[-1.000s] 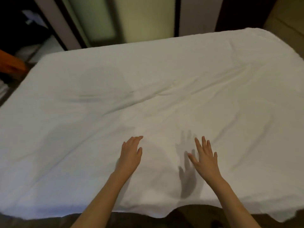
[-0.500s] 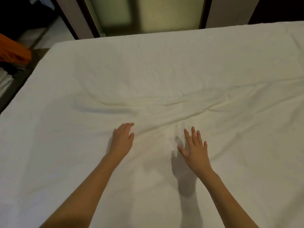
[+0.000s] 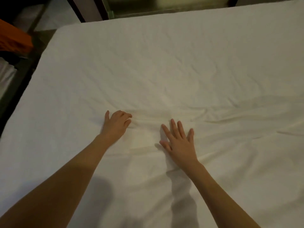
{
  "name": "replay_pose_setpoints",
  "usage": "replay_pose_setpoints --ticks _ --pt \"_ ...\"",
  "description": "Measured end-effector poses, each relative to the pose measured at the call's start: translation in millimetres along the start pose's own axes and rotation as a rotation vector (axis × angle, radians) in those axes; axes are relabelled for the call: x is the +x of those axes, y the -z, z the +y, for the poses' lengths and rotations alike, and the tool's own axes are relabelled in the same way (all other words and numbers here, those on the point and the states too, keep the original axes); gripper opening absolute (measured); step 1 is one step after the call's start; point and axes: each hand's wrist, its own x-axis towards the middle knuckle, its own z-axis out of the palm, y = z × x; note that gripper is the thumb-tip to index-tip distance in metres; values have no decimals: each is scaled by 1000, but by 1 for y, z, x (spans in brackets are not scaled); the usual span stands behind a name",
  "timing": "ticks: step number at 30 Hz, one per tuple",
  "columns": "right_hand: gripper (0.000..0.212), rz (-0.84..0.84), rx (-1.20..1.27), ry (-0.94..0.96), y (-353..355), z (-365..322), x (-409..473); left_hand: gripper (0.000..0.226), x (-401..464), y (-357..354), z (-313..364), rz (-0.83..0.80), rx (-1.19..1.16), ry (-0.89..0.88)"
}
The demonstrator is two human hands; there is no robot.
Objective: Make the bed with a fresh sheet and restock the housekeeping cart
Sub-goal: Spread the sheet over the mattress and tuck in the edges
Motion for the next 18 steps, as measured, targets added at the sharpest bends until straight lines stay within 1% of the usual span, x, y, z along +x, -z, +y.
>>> replay_pose_setpoints --ticks 2,4,6,9,10,11,12,14,15,16,18 --pt "81 -48 -27 -29 -12 -22 4 33 6 4 -28 9 15 -4" --pt "86 -51 -27 -74 -27 -45 7 35 18 11 -58 30 55 48" --pt "76 -20 -23 -158 -38 -69 10 39 30 23 -85 53 79 112" --pt "59 49 -15 -315 -53 -110 14 44 38 33 -115 -15 54 108" --pt "57 78 -15 -366 -60 -125 15 39 38 33 -124 2 0 84" --pt "56 110 -12 -405 -68 -140 16 29 38 31 -134 32 -43 48" --pt "55 145 -9 -437 -75 -156 16 27 36 28 -145 68 -43 16" --pt "56 181 5 -481 -90 -184 13 47 35 25 -163 105 3 0" --pt "57 191 10 -502 -94 -195 12 51 37 28 -169 100 -20 15" --pt "57 188 28 -524 -97 -204 11 49 38 31 -174 65 -61 29" --pt "58 164 76 -566 -100 -215 8 40 39 35 -180 -93 -116 5"
